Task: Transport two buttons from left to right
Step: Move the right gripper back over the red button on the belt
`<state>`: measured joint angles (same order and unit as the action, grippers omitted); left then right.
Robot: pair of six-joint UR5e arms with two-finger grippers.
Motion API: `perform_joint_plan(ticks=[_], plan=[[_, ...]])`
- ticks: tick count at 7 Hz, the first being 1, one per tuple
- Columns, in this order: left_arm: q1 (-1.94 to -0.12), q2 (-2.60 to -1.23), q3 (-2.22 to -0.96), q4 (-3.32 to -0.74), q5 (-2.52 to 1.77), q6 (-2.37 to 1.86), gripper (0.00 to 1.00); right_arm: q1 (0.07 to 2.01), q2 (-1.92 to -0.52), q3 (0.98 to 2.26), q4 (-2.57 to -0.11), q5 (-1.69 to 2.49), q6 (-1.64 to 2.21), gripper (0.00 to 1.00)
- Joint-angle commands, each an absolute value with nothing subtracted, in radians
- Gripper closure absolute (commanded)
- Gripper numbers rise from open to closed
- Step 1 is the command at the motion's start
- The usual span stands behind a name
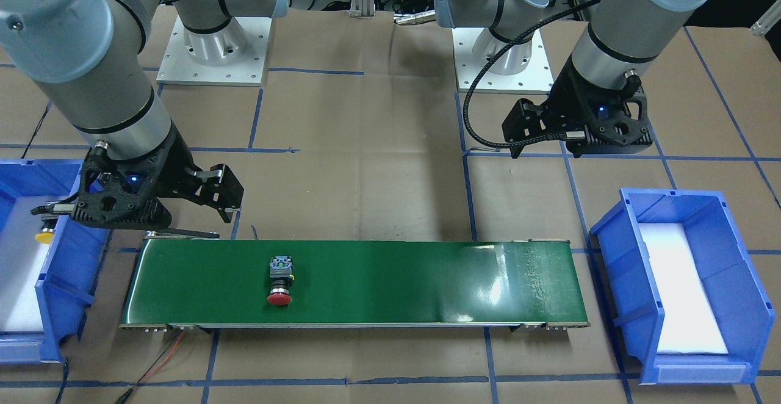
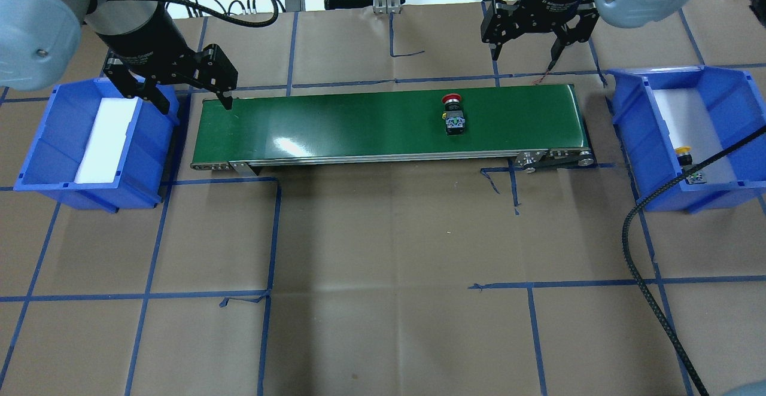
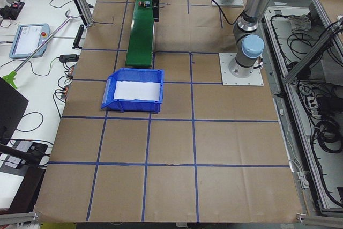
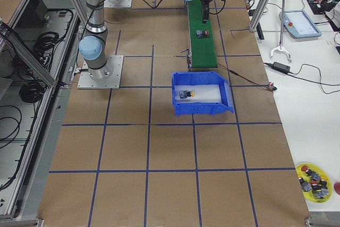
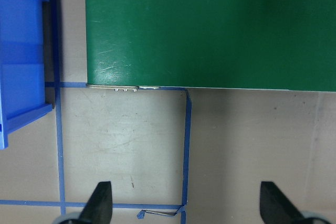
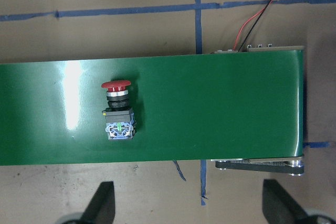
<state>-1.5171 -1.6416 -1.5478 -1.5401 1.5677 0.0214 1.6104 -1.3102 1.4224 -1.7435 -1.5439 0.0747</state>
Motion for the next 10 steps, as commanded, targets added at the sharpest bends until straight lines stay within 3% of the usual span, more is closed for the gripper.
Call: perform_joint_plan(ticks=[1,5,10], plan=[[-1.517,-1.641,-1.548,-1.540,1.568,0.021,0.00,1.621,-1.305,1.494,-1.852,-1.542,0.066,0.01],[-1.517,-1.641,-1.548,-1.540,1.568,0.021,0.00,1.618,-1.191,1.562,-2.064,-1.537,0.060,0.01],[-1.517,-1.641,-1.548,-1.540,1.566,0.021,0.00,1.612,-1.082,1.597,-2.146,-1.543,0.058,0.01]])
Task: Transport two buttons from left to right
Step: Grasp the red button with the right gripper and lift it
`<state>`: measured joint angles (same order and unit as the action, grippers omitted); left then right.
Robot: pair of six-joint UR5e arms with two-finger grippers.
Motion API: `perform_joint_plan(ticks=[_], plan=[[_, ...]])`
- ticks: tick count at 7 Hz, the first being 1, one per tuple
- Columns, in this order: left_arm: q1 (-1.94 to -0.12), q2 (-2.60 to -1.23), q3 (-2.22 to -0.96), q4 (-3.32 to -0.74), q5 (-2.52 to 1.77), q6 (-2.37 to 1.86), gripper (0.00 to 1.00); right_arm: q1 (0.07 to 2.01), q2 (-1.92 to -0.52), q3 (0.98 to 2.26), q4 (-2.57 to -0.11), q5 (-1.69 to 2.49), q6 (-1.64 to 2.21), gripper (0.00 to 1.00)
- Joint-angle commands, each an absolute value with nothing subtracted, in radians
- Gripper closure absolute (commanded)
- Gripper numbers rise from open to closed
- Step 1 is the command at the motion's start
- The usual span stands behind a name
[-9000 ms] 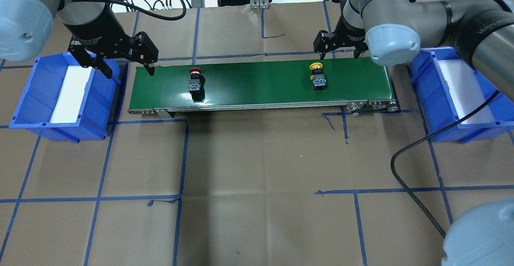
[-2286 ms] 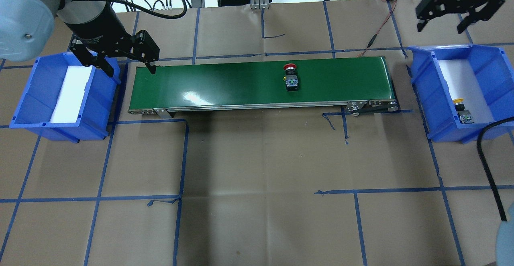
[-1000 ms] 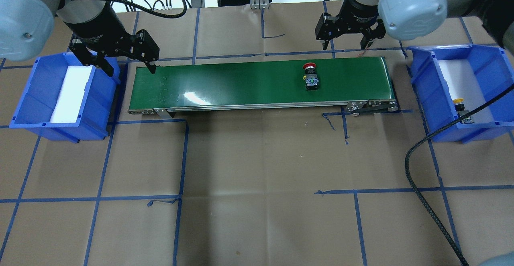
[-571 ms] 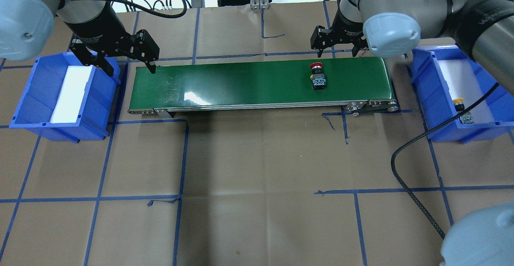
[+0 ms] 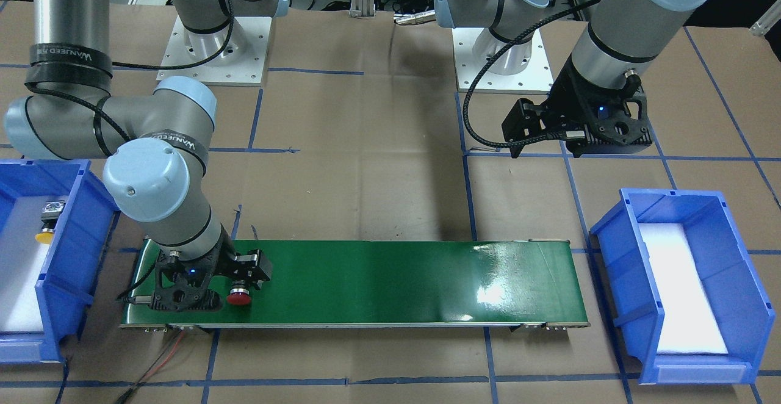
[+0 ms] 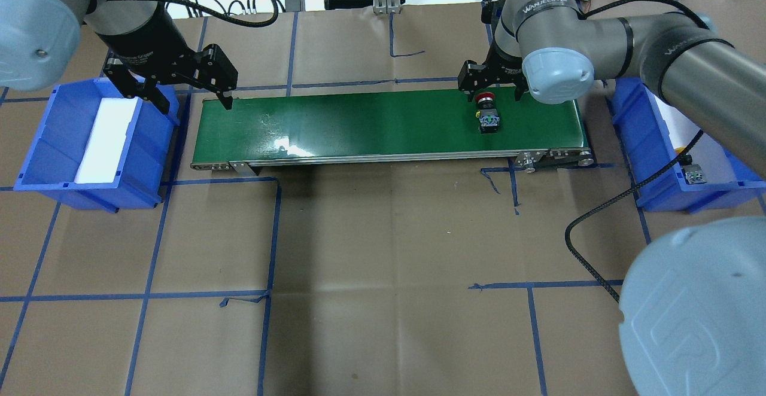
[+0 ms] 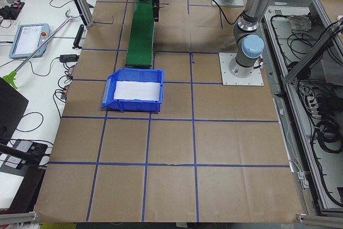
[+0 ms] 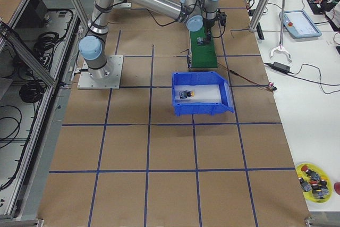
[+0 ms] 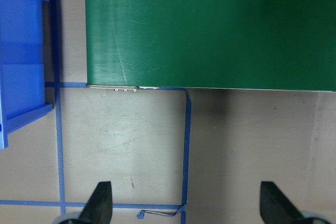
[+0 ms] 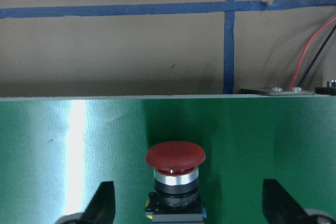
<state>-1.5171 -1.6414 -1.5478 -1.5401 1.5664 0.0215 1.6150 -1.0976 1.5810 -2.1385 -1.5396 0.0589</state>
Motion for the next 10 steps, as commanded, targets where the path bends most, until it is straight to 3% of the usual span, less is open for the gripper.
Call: perform_joint_plan(ticks=[1,2,4,5,8,10], plan=[[-1.517,-1.641,-1.548,-1.540,1.566,0.021,0.00,1.605,-1.080,1.617,-2.146,-1.543,0.058,0.01],[-1.517,-1.641,-1.548,-1.540,1.566,0.021,0.00,1.589,-1.081,1.623,-2.145,-1.548,0.057,0.14],[-1.517,-1.641,-1.548,-1.540,1.566,0.021,0.00,1.575,-1.098,1.620,-2.042,-1.563,0.034,0.89],[-1.517,-1.641,-1.548,-1.540,1.566,0.021,0.00,1.563,-1.115,1.612,-2.005,-1.566,0.032,0.93],[-1.517,-1.643,-1.543,-1.540,1.566,0.021,0.00,1.406,-1.271,1.543,-1.848,-1.549,0.000,0.92],[-1.517,-1.643,-1.543,-1.540,1.565,0.021,0.00,1.265,-1.292,1.426,-1.749,-1.563,-0.230,0.91]])
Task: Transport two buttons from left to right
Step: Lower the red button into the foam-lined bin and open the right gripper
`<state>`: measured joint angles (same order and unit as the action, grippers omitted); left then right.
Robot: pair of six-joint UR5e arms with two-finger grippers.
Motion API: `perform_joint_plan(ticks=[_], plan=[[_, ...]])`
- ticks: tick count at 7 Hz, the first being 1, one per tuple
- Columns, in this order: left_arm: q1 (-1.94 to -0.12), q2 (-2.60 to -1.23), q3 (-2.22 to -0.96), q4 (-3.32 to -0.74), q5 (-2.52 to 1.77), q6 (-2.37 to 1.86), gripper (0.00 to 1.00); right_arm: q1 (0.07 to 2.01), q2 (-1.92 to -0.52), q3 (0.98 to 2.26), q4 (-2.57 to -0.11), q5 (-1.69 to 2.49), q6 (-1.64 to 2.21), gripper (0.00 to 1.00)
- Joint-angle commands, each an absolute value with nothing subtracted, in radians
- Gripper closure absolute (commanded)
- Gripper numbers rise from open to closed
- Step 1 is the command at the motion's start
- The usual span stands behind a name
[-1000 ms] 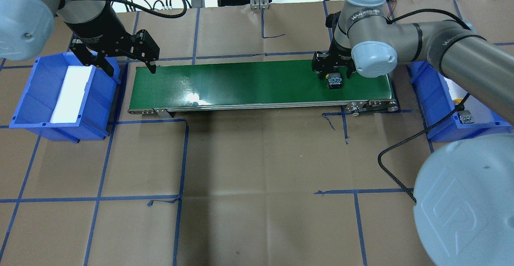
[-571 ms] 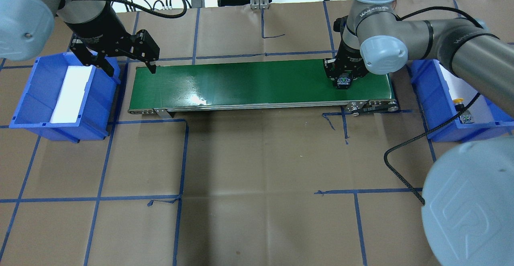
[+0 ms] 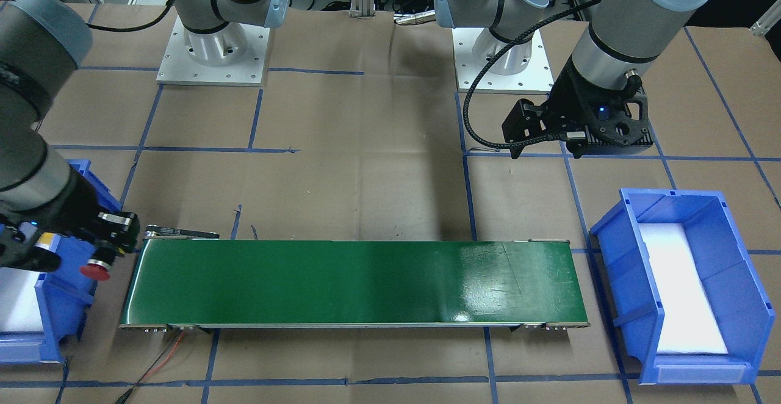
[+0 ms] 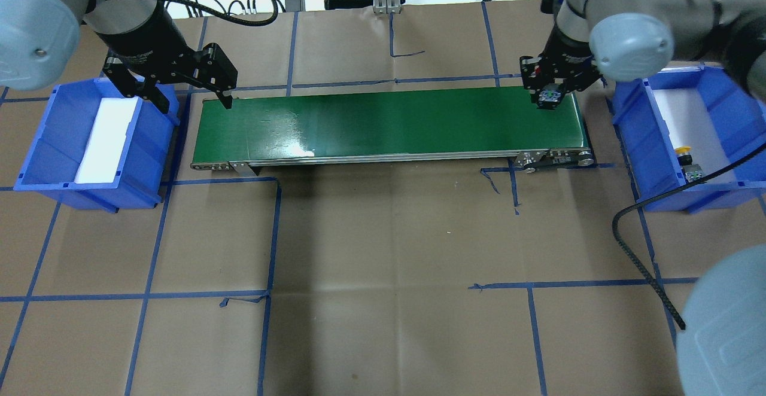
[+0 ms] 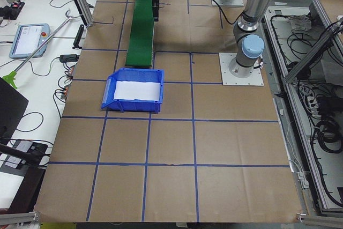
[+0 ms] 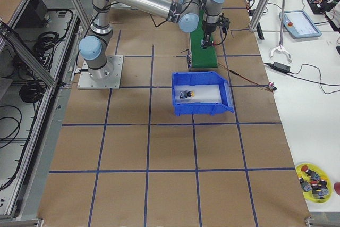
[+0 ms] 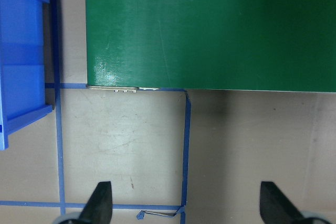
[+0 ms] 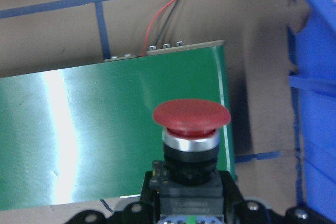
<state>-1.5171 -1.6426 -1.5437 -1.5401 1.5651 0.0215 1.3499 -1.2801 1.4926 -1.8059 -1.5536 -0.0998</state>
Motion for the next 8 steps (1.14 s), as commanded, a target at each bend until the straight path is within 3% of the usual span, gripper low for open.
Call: perform_joint_plan(ticks=[1,6,8], plan=[[-1.517,-1.643,-1.543,-1.540,1.566,0.020,0.00,1.184,-1.286,1.398,-1.750,-1.566,-0.376,0.92],[-1.517,-1.647,-1.539,-1.540,1.565,0.020,0.00,1.043,-1.105,1.423,-1.807,-1.590,-0.535,0.92],[-1.517,-1.649,-1.539,-1.540,1.565,0.020,0.00,1.043,-1.101,1.536,-1.929,-1.624,-0.534,0.92]])
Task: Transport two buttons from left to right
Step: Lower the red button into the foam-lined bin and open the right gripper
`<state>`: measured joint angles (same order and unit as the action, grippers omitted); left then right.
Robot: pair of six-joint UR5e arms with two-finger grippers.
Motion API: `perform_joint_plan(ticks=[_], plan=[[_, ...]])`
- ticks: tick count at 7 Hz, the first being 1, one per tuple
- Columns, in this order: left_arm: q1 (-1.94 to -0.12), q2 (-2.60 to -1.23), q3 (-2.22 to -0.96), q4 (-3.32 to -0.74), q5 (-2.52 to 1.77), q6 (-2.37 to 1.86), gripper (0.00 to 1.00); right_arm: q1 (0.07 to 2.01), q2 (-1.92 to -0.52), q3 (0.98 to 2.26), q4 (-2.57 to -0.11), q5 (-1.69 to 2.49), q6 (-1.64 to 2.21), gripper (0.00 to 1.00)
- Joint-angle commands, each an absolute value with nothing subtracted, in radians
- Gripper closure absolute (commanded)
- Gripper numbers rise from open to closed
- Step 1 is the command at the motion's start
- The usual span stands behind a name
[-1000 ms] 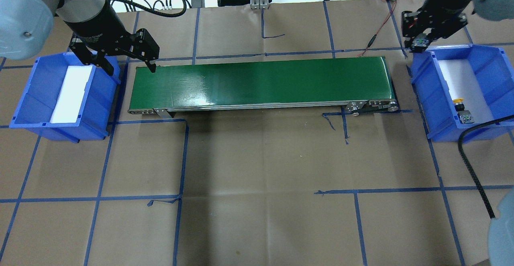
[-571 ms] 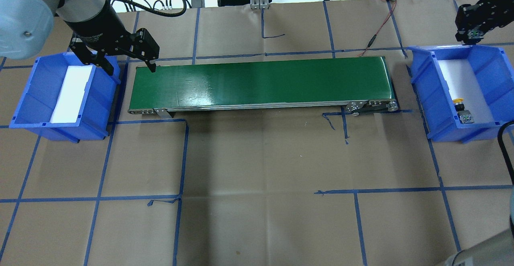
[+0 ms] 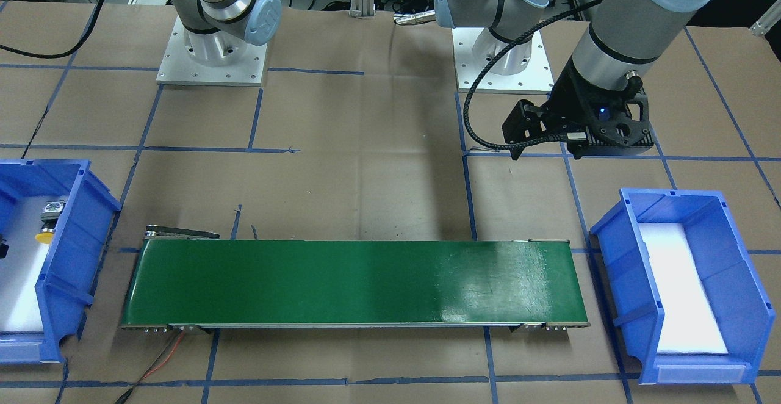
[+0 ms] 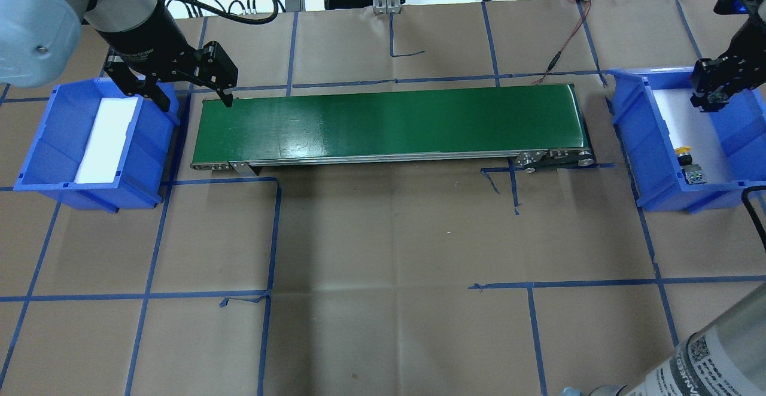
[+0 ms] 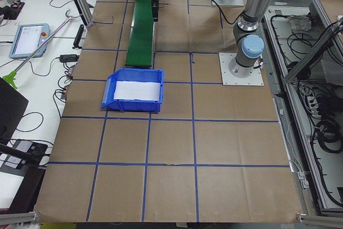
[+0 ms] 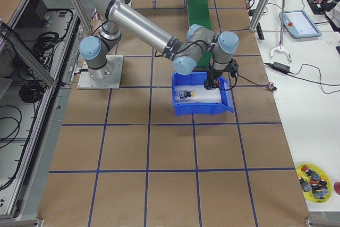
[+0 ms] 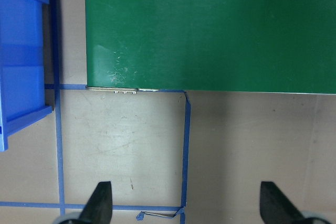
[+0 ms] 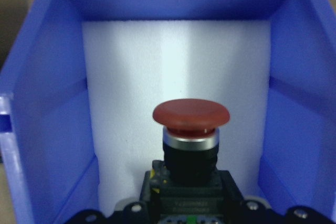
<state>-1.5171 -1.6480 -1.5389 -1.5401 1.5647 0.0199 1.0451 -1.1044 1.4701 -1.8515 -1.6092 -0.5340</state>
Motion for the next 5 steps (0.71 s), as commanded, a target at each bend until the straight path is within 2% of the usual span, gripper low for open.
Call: perform_joint_plan(ticks=[1,5], plan=[[-1.517,-1.649,-1.539,-1.540,1.565,0.020,0.00,1.043,-1.094,1.570,-1.994,-1.624,-0.531,0.92],[-1.517,-1.649,-1.536,-1.540,1.565,0.020,0.00,1.046,-1.028,1.560,-2.006,-1.618,-0.532,0.87]])
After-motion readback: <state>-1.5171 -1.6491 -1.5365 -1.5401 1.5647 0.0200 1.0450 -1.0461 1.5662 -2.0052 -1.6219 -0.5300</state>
